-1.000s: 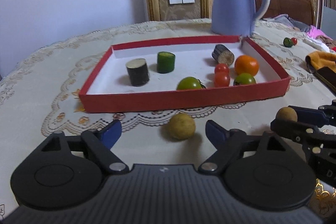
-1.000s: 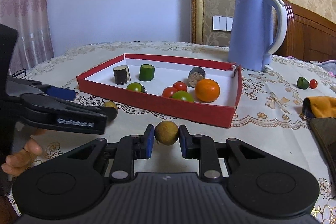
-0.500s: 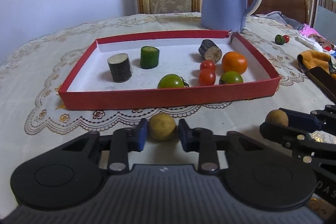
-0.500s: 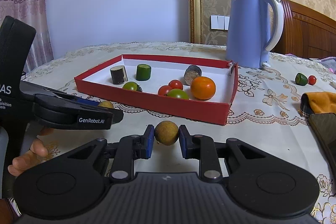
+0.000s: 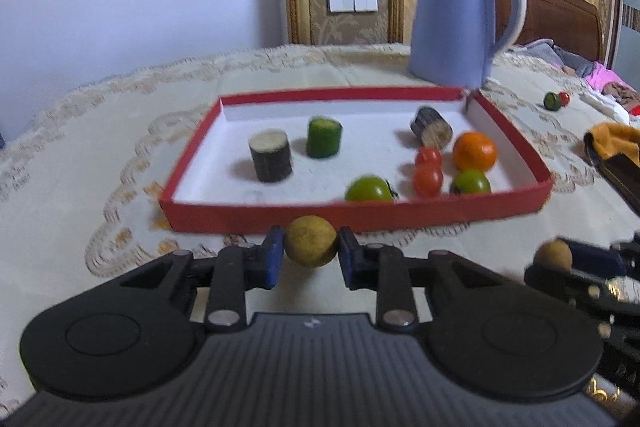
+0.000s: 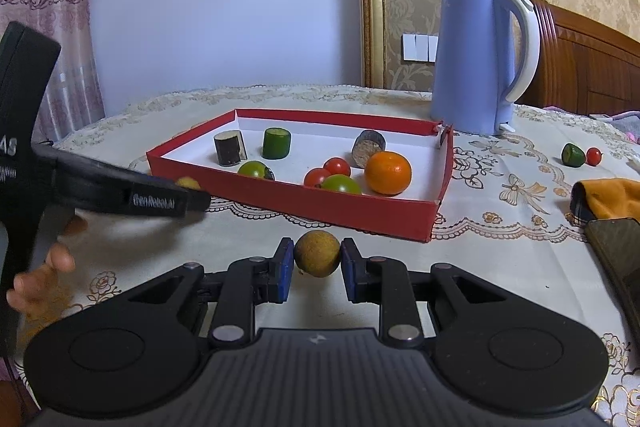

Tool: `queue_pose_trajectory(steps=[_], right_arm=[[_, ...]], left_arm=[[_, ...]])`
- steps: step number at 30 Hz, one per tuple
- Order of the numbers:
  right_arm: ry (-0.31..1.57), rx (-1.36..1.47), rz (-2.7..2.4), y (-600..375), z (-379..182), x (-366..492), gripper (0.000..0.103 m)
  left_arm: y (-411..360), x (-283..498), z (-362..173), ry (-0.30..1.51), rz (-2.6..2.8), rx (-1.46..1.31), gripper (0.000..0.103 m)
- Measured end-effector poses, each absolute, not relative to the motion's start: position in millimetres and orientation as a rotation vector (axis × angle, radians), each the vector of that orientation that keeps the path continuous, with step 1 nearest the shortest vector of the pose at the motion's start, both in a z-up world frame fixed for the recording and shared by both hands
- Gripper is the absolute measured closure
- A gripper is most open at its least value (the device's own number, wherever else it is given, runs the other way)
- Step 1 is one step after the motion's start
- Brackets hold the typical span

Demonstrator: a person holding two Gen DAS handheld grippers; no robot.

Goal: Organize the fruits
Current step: 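Carry the yellow round fruit into the red tray and open the left tool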

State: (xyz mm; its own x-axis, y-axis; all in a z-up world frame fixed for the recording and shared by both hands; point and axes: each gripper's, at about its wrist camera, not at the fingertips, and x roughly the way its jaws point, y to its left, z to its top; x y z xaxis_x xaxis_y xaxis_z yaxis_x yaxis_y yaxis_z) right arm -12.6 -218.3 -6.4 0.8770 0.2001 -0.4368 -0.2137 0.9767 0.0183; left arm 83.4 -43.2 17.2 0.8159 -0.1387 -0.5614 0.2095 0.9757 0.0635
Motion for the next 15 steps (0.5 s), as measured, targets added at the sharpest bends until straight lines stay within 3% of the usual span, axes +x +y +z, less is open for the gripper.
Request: queue_pose_trajectory(steps=[15], right_arm=[[0.437,-0.015,0.242,-219,-6,-16,0.078]], left_arm=[[-55,154,39,0.556,-0.077,0.193,0.077]])
